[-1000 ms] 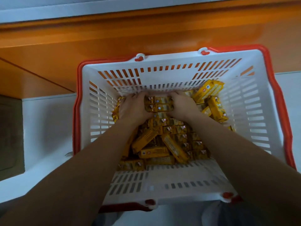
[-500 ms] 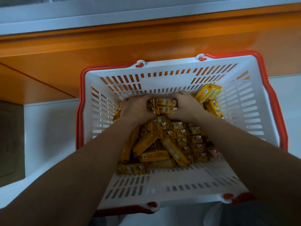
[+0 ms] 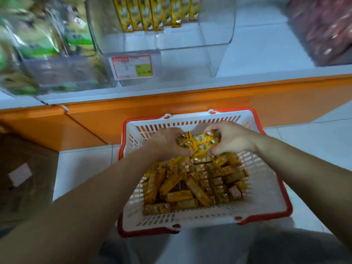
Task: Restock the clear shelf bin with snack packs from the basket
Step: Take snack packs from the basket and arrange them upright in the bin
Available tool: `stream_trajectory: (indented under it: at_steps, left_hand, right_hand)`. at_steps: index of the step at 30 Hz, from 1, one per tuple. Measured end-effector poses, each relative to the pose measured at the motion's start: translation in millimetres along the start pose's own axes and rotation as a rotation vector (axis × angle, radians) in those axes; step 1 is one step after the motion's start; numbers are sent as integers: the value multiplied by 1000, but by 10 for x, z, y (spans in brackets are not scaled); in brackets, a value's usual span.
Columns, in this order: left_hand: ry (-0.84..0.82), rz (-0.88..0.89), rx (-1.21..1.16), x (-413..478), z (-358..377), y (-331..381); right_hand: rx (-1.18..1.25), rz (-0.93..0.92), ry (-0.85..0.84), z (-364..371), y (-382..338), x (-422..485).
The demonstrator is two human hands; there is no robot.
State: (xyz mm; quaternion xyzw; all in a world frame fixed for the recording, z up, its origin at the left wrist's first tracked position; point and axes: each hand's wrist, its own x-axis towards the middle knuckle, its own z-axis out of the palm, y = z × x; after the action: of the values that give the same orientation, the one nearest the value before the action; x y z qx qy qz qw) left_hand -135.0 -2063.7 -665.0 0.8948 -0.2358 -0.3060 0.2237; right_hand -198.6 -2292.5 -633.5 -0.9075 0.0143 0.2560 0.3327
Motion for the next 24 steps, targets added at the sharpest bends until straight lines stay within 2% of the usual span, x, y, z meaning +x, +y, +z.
stream_trajectory:
  at_steps: [2,6,10,15,19,24]
  left_hand:
    - [-21,-7,-67,-279,-303,204]
    - [-1,50,-166,-896,-847,572]
    - [69,146,-453,-1419,-1076,789]
    - [137,123,-855,-1599,-1051,866]
    - [113,82,-959,-1489,-1007,904]
    - [75,127,-1075,-1403,-1074,910]
  right_hand:
    - [-52,6,-29,-233,-264,-267]
    - [-30,-120,49,-543,-783,-869]
    - [-4,-156,44,-714,-1147,-1291]
    - [279,-216,108,-705,-1348,-1423]
    - [424,-262,126,-712,-1393,-1279]
    - [885,-250,224,-619,-1356,-1105]
